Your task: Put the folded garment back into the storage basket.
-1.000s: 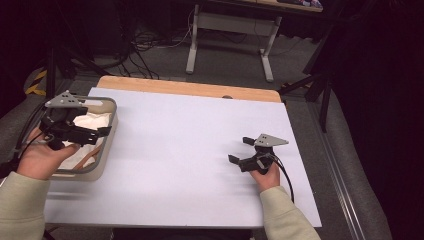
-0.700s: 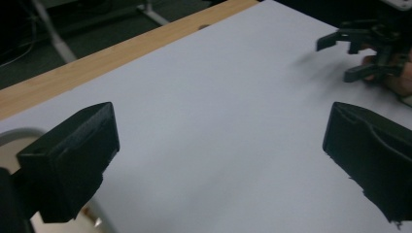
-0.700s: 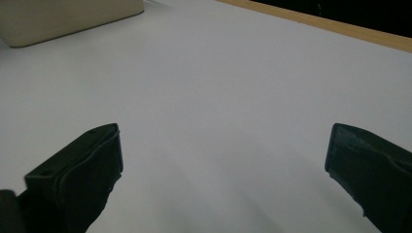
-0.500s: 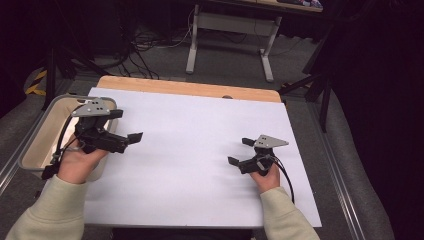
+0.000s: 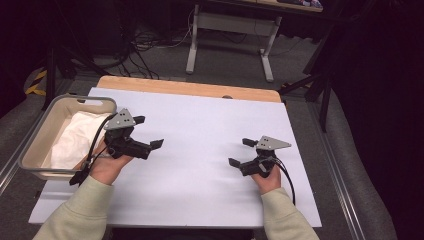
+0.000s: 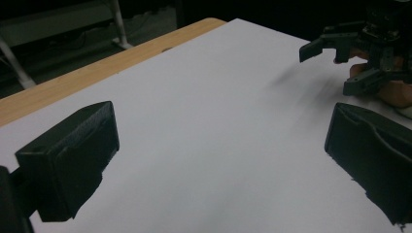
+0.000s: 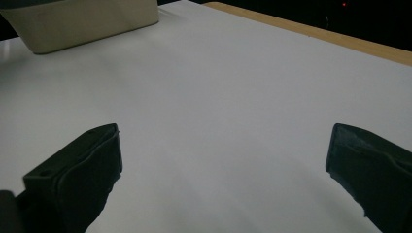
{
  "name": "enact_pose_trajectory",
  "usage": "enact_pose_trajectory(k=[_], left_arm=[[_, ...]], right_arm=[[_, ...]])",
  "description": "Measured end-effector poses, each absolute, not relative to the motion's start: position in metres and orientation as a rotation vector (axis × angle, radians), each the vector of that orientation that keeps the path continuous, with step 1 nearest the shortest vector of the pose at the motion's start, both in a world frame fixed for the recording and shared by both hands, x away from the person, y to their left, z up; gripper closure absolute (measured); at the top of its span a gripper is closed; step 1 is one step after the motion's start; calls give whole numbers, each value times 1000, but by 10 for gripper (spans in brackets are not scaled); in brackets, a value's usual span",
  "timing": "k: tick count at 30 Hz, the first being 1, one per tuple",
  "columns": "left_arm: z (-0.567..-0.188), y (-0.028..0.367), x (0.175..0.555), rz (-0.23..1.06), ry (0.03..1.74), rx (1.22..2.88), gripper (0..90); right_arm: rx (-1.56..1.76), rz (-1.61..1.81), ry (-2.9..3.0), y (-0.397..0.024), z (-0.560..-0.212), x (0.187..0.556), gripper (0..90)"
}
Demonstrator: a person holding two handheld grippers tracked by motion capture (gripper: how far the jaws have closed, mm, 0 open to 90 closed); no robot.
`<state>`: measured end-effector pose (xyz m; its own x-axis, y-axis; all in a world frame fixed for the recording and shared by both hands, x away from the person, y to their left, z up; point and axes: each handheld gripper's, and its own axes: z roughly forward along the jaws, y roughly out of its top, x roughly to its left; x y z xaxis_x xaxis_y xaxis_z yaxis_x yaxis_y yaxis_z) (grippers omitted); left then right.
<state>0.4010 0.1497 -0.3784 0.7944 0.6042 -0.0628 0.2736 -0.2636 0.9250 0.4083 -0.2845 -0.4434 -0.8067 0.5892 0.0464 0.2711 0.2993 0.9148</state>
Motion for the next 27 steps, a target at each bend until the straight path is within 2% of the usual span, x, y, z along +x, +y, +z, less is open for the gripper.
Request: enact_pose_trajectory(k=[11, 18, 22, 27], left_arm=[[-420, 142, 412, 244, 630, 1755, 2], [-440, 133, 415, 225, 607, 1758, 0], [-456, 128, 423, 161, 618, 1782, 0], [-456, 131, 422, 160, 608, 1778, 2]], right_arm=[[718, 1545, 2246, -283, -439, 398, 0], [695, 1552, 2255, -281, -440, 392, 0], [694, 1566, 2255, -280, -441, 389, 0], [684, 1563, 2262, -278, -442, 387, 0]])
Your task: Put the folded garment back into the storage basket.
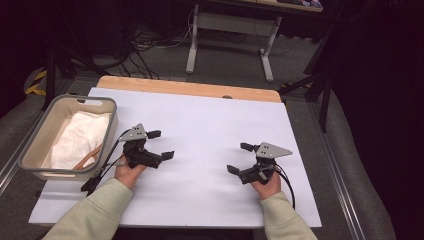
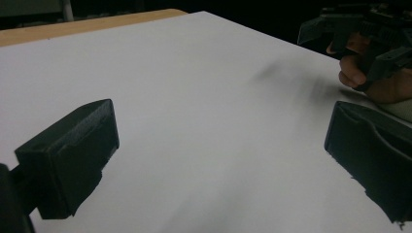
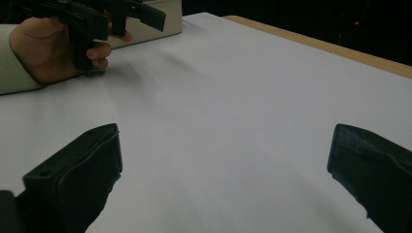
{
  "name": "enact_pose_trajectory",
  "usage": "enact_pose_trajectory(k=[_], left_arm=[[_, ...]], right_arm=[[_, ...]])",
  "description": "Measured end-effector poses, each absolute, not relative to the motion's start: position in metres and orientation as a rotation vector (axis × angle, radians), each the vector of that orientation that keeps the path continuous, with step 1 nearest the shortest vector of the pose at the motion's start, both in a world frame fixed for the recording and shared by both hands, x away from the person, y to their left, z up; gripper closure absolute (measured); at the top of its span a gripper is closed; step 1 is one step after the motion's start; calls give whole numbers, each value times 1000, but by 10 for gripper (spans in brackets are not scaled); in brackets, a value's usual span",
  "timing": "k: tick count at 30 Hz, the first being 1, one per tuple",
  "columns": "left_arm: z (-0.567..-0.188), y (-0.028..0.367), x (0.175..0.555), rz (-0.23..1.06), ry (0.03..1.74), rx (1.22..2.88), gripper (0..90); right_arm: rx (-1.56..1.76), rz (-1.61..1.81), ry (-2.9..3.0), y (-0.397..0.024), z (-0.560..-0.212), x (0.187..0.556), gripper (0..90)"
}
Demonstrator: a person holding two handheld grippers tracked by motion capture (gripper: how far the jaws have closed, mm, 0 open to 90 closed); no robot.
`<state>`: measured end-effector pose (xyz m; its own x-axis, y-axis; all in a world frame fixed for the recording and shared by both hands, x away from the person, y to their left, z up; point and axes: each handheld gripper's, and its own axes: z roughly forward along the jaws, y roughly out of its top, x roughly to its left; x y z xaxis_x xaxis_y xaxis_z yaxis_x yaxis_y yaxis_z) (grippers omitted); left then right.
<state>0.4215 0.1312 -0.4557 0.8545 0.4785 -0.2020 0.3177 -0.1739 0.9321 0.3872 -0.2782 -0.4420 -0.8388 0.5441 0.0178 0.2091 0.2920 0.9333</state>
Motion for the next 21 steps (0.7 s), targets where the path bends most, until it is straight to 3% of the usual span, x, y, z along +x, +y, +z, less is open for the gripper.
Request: enact_pose_trajectory(k=[8, 21], left_arm=[[-455, 122, 415, 223, 534, 1841, 5], [-455, 127, 418, 172, 598, 1818, 5]], right_arm=[[672, 1558, 2285, -276, -445, 388, 0], [697, 1562, 2278, -278, -446, 390, 0]])
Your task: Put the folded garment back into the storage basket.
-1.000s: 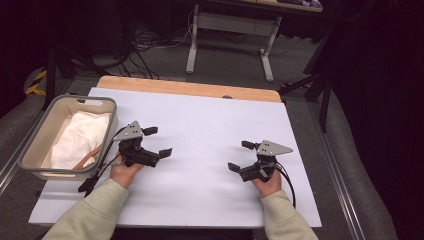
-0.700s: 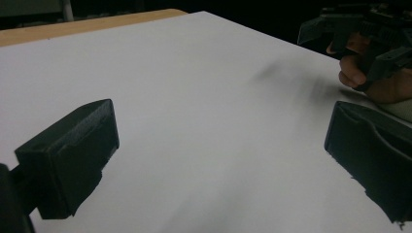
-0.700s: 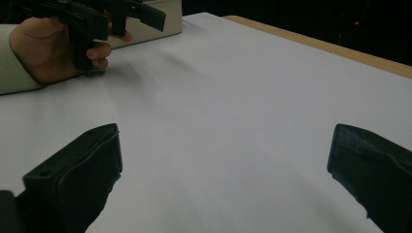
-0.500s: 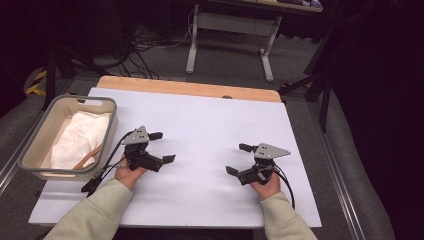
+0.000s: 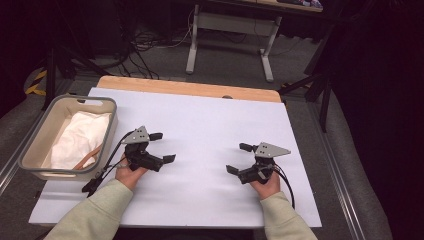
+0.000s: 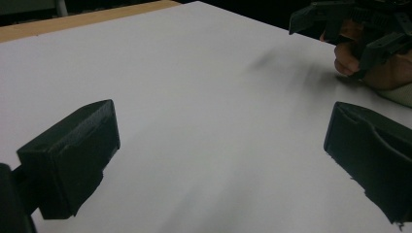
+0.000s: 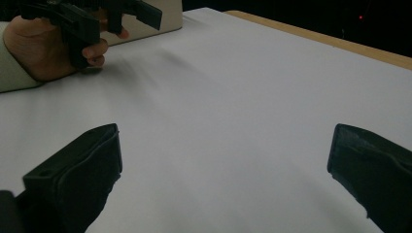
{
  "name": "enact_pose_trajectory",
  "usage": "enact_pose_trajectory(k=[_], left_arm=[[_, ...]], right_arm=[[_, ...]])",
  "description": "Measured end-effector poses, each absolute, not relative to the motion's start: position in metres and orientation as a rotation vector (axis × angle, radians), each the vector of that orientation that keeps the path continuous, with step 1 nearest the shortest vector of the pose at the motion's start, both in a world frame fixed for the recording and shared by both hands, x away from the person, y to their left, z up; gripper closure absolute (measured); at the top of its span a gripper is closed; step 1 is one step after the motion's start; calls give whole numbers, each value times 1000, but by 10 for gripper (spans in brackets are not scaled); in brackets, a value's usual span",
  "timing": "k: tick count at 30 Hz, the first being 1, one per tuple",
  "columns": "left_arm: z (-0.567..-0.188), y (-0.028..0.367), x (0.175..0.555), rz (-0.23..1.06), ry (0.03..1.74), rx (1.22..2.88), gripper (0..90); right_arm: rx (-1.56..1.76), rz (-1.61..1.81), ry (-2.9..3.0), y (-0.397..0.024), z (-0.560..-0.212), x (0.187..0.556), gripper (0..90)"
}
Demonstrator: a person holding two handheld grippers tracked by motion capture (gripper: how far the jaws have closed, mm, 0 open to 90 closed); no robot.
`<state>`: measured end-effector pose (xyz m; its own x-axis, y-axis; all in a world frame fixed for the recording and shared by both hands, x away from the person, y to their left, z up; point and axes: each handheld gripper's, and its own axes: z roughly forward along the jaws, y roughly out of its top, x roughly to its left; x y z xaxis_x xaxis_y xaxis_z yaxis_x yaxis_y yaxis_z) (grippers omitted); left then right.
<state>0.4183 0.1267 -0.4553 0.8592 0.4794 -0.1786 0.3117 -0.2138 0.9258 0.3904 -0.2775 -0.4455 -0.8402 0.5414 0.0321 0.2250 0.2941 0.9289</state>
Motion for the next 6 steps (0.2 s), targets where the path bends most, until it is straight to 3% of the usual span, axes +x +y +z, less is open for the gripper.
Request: enact_pose_trajectory(k=[6], left_arm=[[-456, 129, 420, 156, 627, 1813, 3]], right_arm=[[699, 1556, 2276, -278, -446, 391, 0]])
